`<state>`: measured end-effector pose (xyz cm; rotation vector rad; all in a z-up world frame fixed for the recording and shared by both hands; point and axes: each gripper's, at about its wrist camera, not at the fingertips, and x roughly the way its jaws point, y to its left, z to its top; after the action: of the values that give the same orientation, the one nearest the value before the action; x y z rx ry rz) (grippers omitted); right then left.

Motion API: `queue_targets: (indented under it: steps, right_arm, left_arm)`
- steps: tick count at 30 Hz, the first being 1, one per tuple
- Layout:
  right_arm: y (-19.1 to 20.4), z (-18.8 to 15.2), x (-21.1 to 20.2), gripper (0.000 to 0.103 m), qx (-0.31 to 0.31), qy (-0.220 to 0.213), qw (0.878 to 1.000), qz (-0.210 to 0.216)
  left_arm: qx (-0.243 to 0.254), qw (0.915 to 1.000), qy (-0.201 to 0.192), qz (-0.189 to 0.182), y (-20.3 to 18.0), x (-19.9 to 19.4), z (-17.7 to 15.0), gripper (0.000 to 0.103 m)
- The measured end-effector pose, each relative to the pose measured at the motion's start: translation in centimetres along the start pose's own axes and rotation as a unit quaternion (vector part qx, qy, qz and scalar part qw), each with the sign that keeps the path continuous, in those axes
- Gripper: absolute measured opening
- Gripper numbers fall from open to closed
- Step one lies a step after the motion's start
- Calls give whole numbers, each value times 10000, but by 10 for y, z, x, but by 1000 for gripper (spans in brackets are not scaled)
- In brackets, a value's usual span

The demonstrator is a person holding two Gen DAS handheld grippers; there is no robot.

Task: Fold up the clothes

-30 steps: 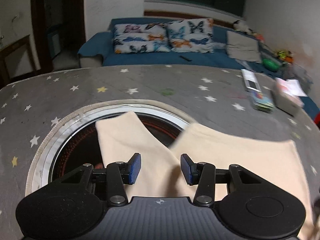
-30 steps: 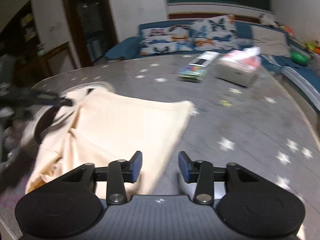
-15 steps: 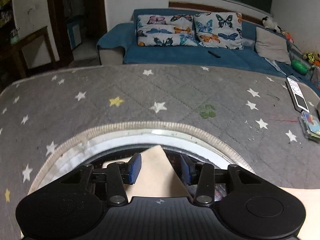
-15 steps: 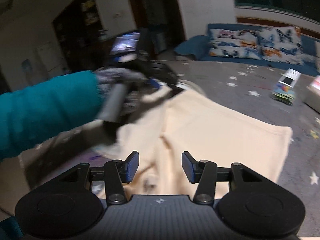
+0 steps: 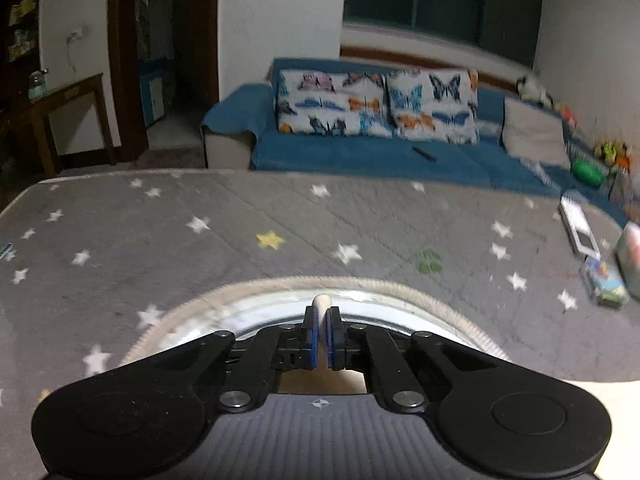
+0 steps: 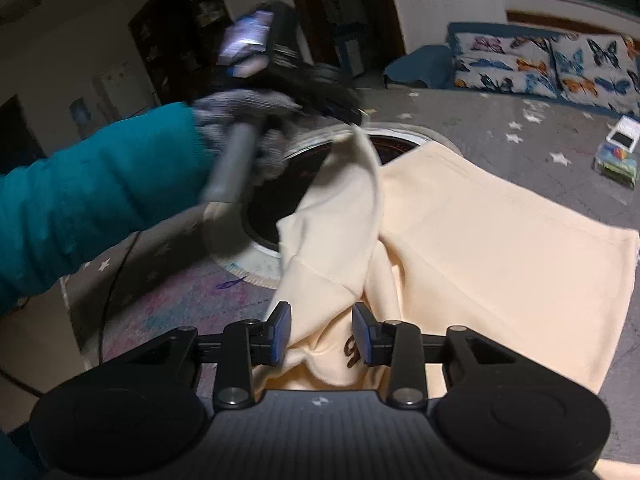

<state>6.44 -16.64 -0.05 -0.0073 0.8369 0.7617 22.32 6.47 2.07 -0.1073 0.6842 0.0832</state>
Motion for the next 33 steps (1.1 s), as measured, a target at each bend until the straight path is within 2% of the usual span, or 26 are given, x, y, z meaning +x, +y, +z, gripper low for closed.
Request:
queue_targets:
  steps: [4, 6, 7, 9, 16, 21, 28, 33]
  right_arm:
    - [-5, 2, 11, 34, 135, 34, 9999, -23]
    - [-1, 3, 13, 21, 70, -5, 10000, -33]
    - [2, 3, 12, 10, 28, -30, 10000, -20]
    - [7, 4, 10, 7, -57, -80, 10000, 6]
    - [54, 6, -9, 5, -868, -286, 9953, 322]
    - [91, -2, -7, 5, -1494, -160, 9862, 689]
    - [124, -28, 17, 5, -1898, 368, 9732, 1245]
    - [139, -48, 36, 7, -2005, 852, 9620, 1647]
  left_arm:
    - [-242, 9994, -236, -49, 23, -26, 5, 4]
    - [-333, 9988, -345, -15, 33, -37, 5, 4]
    - [-403, 9984, -393, 5, 40, -43, 4, 4]
    - [-527, 9975, -472, 47, 52, -53, 4, 4]
    - [-966, 9918, -820, 177, 99, -102, -7, 4]
    - [-1117, 9877, -1054, 307, 130, -140, -29, 4]
    - [-1390, 9836, -936, 663, 173, -163, -83, 4]
    - [-1797, 9761, -709, 998, 202, -178, -130, 4]
